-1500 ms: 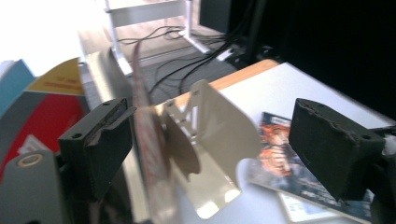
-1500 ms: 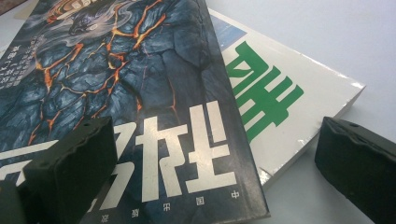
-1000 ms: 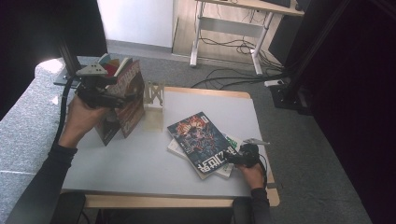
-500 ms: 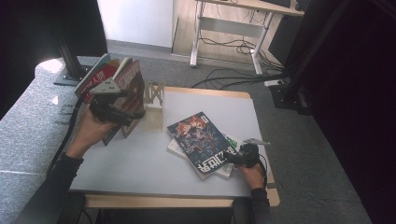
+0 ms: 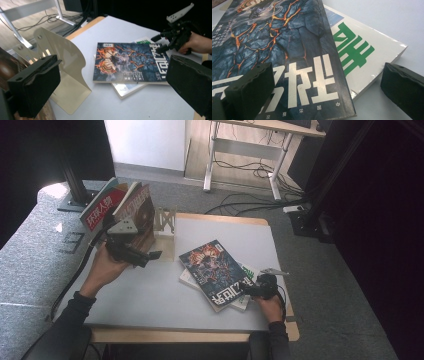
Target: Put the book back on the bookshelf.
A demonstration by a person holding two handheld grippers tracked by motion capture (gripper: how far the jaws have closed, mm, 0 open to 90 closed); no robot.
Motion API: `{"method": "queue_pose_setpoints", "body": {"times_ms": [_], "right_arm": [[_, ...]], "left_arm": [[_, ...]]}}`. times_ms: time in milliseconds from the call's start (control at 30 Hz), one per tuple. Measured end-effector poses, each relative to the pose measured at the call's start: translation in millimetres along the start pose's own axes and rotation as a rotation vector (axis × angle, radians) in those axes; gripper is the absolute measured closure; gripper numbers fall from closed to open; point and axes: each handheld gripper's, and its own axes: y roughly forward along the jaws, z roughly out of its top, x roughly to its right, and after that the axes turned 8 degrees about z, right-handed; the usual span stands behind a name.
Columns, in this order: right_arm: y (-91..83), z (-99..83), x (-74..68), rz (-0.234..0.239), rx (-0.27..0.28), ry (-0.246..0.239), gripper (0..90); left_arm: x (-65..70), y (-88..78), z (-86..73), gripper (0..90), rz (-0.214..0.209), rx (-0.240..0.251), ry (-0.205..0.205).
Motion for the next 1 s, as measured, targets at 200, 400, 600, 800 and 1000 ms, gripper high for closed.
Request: {"method": "queue_pose_setpoints", "body": {"times_ms": [200,400,600,800,1000], "right_arm": [[0.0,0.0,0.0,0.000,0.000,0.000,0.0],[0.1,0.0,-0.1,0.000,0.001,0.001,0.0],[0.1,0.0,-0.1,0.000,0.001,0.001,0.0],[0.1,0.0,-0.1,0.000,0.001,0.001,0.0],[0.0,0.0,-0.1,0.000,0.001,0.001,0.0]], "left_arm": [[5.6,12.5,-14.2,0.0,-0.019,-0.012,-0.003],[9.9,23.6,-29.7,0.0,-0.026,-0.038,0.003],[11.1,32.8,-42.7,0.0,-0.053,-0.066,-0.017],[14.6,44.5,-55.3,0.0,-0.062,-0.091,-0.016],[20.0,58.0,-65.7,0.0,-0.049,-0.123,0.013]]}}
